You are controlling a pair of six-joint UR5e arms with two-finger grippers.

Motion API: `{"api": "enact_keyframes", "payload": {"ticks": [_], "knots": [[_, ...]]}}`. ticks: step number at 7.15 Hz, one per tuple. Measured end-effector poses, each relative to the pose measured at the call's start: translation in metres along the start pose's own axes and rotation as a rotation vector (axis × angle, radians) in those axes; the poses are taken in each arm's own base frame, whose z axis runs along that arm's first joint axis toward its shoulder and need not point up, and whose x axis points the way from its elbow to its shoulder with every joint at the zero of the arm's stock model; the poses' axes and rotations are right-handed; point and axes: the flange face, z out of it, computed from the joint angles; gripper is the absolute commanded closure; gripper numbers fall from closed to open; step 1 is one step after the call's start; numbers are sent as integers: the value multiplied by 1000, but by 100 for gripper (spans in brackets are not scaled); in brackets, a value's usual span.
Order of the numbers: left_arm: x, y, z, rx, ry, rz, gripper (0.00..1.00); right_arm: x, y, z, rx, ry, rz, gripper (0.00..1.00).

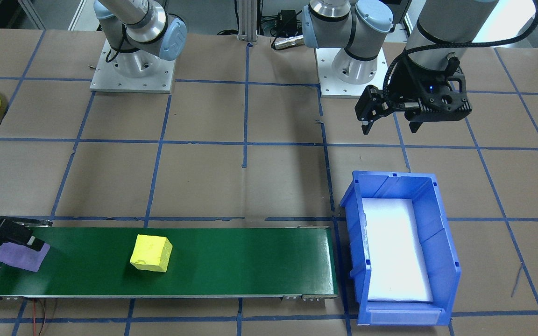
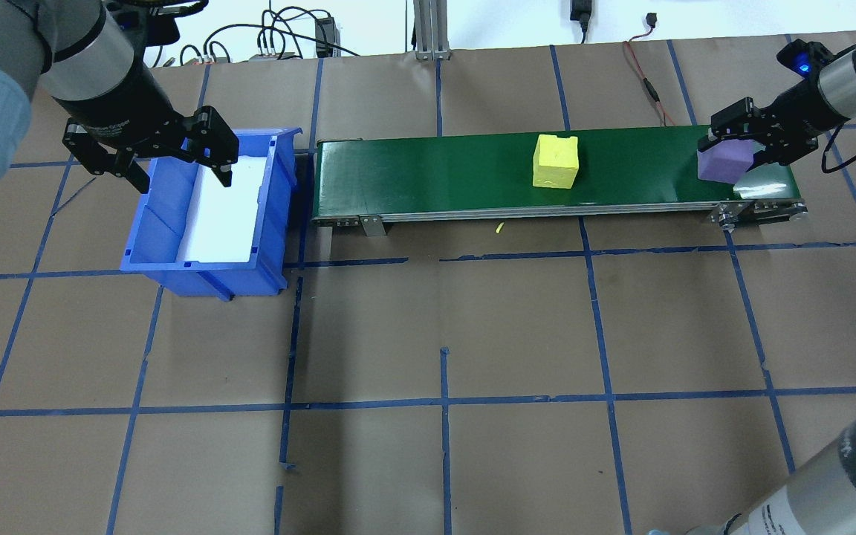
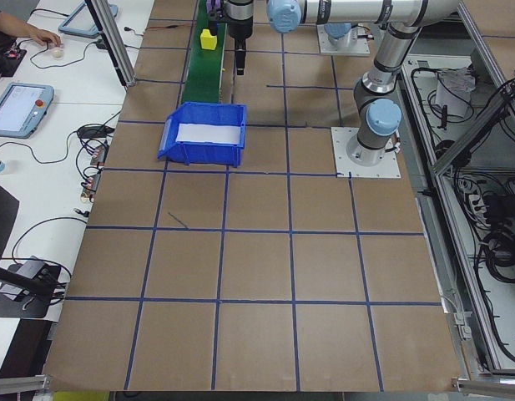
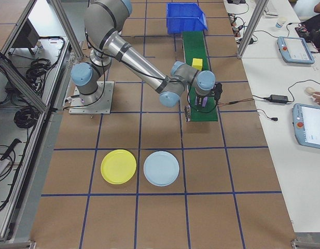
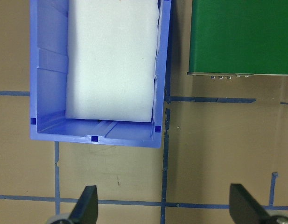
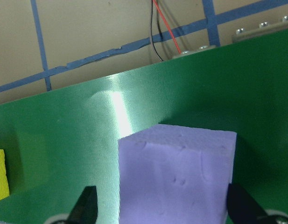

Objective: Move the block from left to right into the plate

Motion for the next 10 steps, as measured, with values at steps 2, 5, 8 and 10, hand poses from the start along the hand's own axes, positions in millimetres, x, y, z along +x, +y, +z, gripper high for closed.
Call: {"api": "enact_keyframes", "payload": {"ticks": [2,5,8,10], "knots": [[4,3,5,-20,2,8,0,5,0,-1,-4,49,-1,69],[5,7,3,-43,-1,13,0,36,1,-25,-23,240,-116,69],[4,7,3,-43,-3,11,0,175,36,-94,-17,308,-252,68],[4,7,4,-44,-4,10,0,269,91,-119,-47,289,-291,63]]}}
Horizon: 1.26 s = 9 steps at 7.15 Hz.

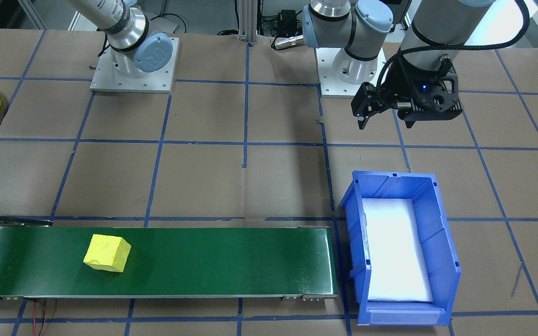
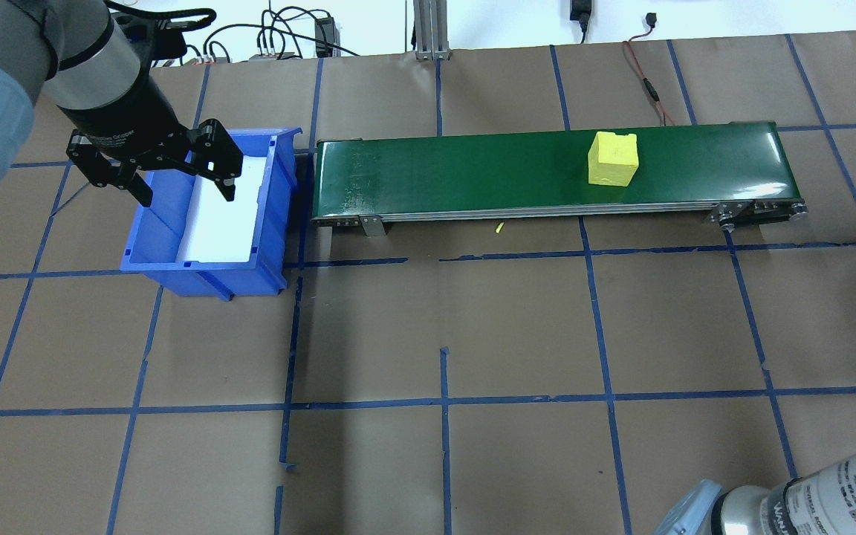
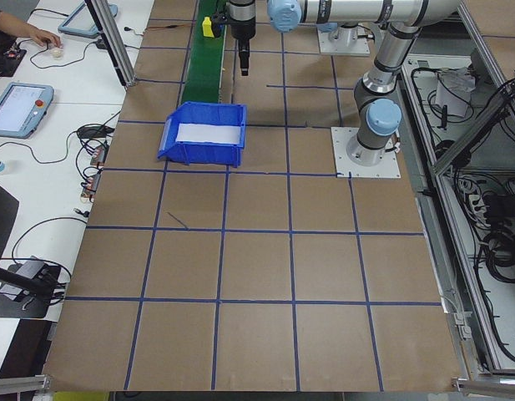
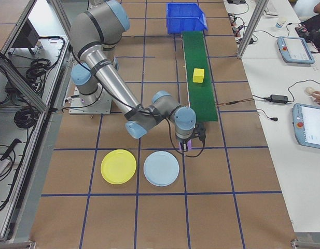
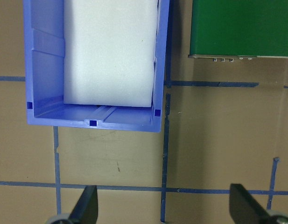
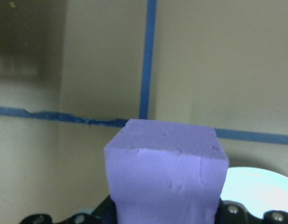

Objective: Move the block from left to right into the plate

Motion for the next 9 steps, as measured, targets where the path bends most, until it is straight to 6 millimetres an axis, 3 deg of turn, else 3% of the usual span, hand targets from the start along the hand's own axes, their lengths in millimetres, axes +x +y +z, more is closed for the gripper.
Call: {"api": "enact_keyframes", "payload": {"ticks": [2,3,5,7,8,9], "knots": [[0,0,1,-1,0,0,0,38,69,17,-27,-44,19,53],[0,0,1,-2,0,-1,0,46,85,20,-57,-41,28,50],[0,0,2,-4,0,-1,0,59,105,22,-102,-27,45,45],[0,1,3,-6,1,-1,0,70,110,29,-91,-14,55,37],[0,1,3,-6,2,-1,0,72,109,30,-77,-5,55,3],[0,1,3,-4,2,-1,0,73,107,29,-50,0,54,0]]}}
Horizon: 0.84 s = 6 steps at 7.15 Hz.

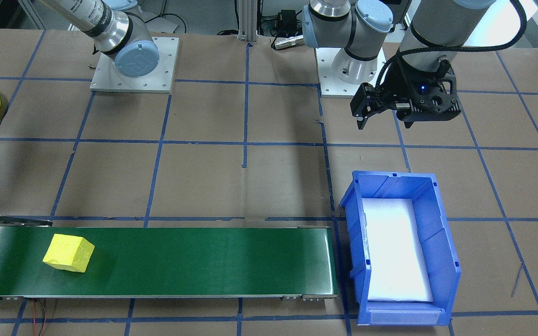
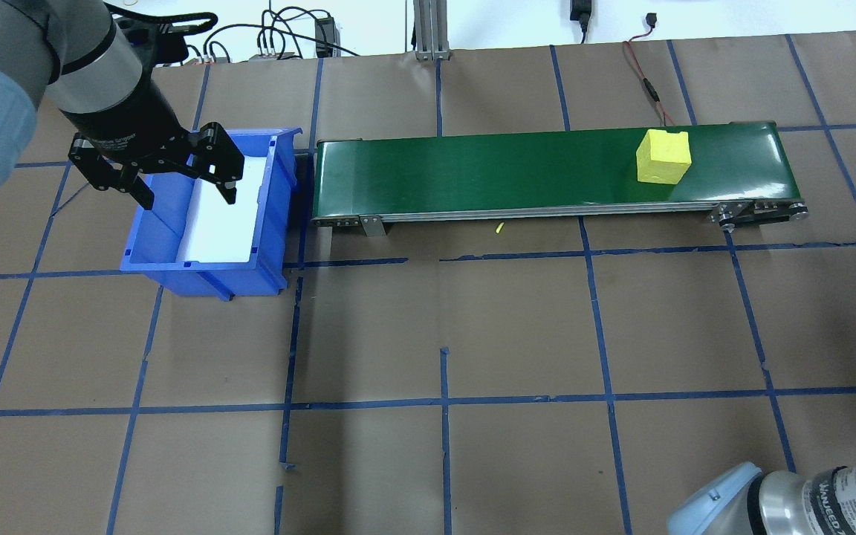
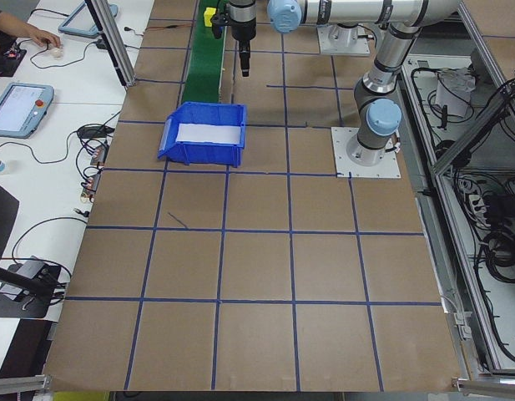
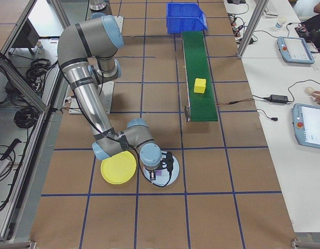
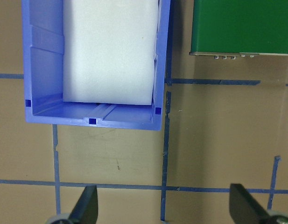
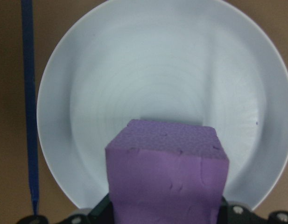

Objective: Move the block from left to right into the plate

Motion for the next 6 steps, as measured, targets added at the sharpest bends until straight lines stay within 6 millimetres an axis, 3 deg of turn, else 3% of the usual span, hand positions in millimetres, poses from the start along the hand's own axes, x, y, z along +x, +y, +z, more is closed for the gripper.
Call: {"api": "enact_keyframes", "payload": {"ticks": [3,4,5,6], "knots": [[0,0,1,-1,2,1,0,-4,-7,-8,45,1,-5,0],[0,0,1,-1,1,1,0,-15,-20,-17,59,5,-22,0],[0,0,1,0,0,1,0,-44,-48,-34,76,21,-59,0],[0,0,1,1,-1,1,0,-85,-81,-52,82,23,-75,0]]}}
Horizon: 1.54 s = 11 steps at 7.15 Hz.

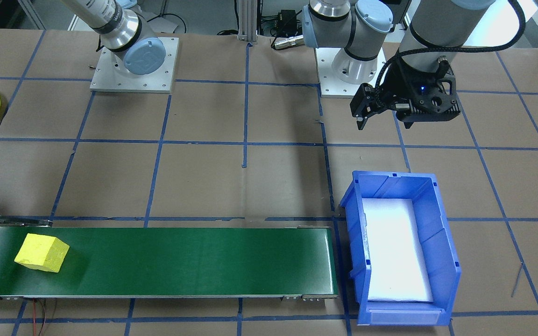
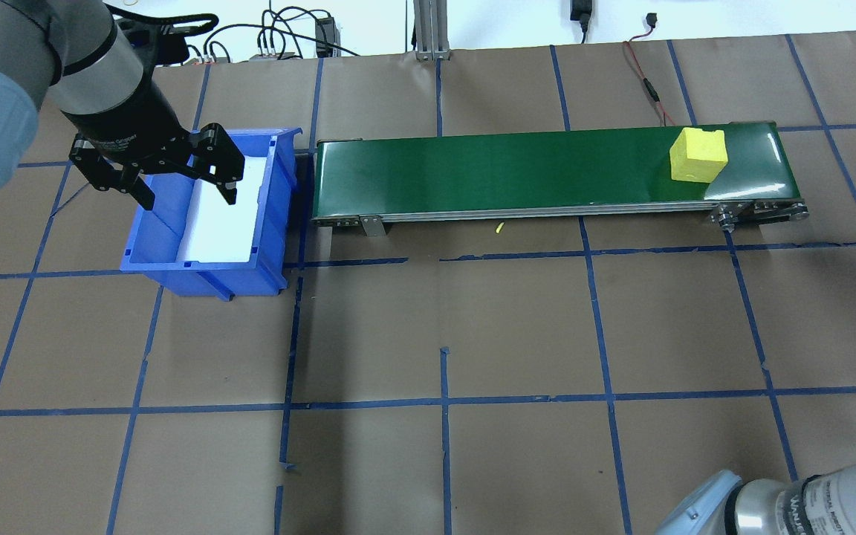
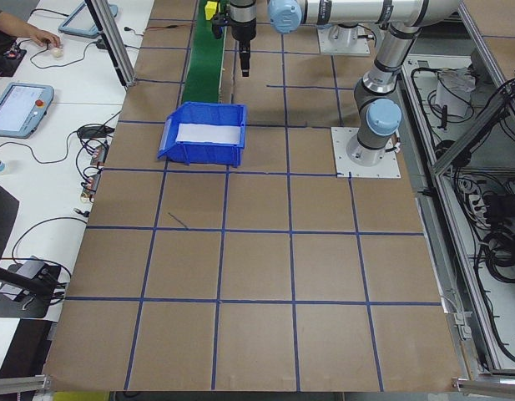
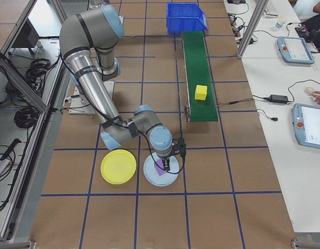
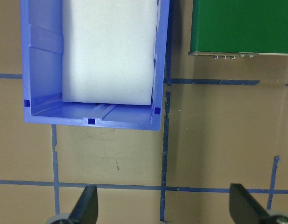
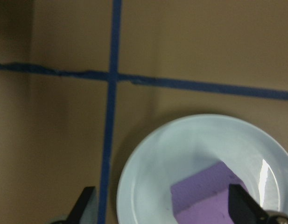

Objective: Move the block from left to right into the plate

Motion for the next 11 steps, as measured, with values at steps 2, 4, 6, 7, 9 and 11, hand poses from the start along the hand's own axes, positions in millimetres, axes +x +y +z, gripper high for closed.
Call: {"api": "enact_keyframes", "payload": {"ticks": [2,4,6,7,9,11], "knots": [[0,0,0,2,1,0,0,-88,-71,-9,18,-51,80,0],[0,0,0,2,1,0,0,-162,-129,-9,67,-121,196,0],[0,0,0,2,1,-1,0,-193,-162,-5,109,-196,231,0],[-1,0,0,2,1,-1,0,-195,-170,1,123,-233,239,0],[-1,0,0,2,0,-1,0,-188,-182,21,137,-262,238,0],[-1,0,0,2,0,-2,0,-184,-189,37,155,-295,244,0]]}}
